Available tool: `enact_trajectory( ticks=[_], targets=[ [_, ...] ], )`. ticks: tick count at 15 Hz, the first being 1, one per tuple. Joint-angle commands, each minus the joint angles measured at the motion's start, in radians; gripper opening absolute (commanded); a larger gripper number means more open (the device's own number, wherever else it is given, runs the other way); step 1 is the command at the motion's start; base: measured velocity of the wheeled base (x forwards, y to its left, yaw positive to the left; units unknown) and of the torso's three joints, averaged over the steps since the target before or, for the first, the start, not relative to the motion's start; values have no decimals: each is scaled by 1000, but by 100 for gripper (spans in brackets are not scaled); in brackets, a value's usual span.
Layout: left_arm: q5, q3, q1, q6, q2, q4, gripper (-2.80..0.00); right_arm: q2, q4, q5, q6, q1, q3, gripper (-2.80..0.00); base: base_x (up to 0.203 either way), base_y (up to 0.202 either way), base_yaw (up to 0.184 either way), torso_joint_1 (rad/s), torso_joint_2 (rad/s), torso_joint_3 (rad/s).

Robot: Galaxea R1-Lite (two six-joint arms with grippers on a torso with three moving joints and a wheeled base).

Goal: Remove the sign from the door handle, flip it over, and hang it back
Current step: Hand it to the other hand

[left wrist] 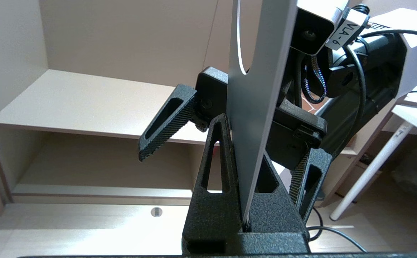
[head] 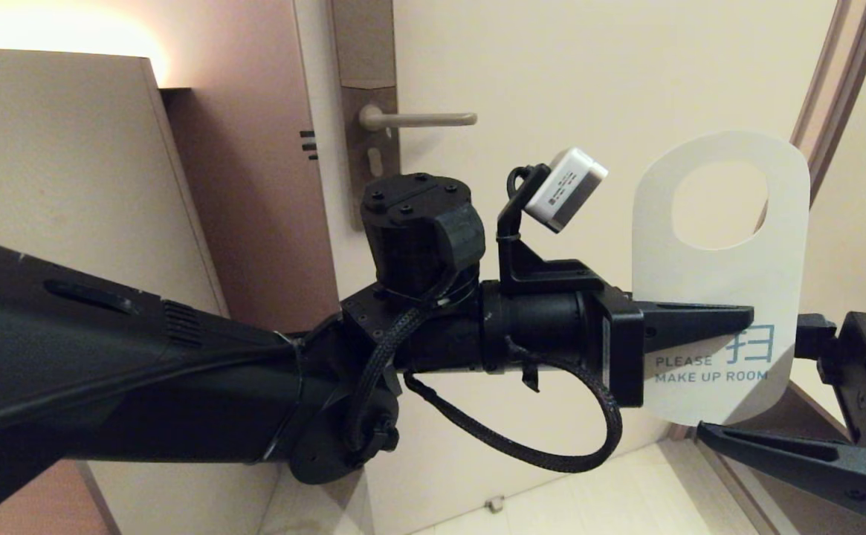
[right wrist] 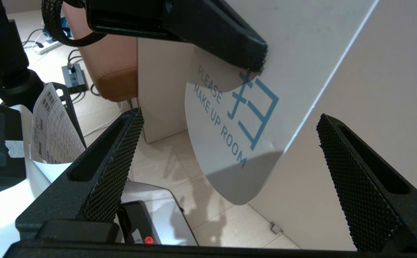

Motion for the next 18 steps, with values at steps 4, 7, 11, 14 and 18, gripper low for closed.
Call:
enact_trajectory(
  ticks=[4,7,11,14,18],
  targets=[
    [-26,4,2,-11,16,-18,-280,-4,0,4,-1,5,1,0,0,0,0,0,0,0],
    [-58,4,6,-14,55,-120,-280,-4,0,2,-2,5,7,0,0,0,0,0,0,0],
    [-84,3,21,-9,64,-147,-280,2,-2,1,1,19,5,0,0,0,0,0,0,0],
    [-122,3,35,-8,60,-148,-280,8,-2,1,2,29,4,0,0,0,0,0,0,0],
    [-121,3,35,-11,62,-151,-280,9,-3,1,2,29,6,0,0,0,0,0,0,0]
  ],
)
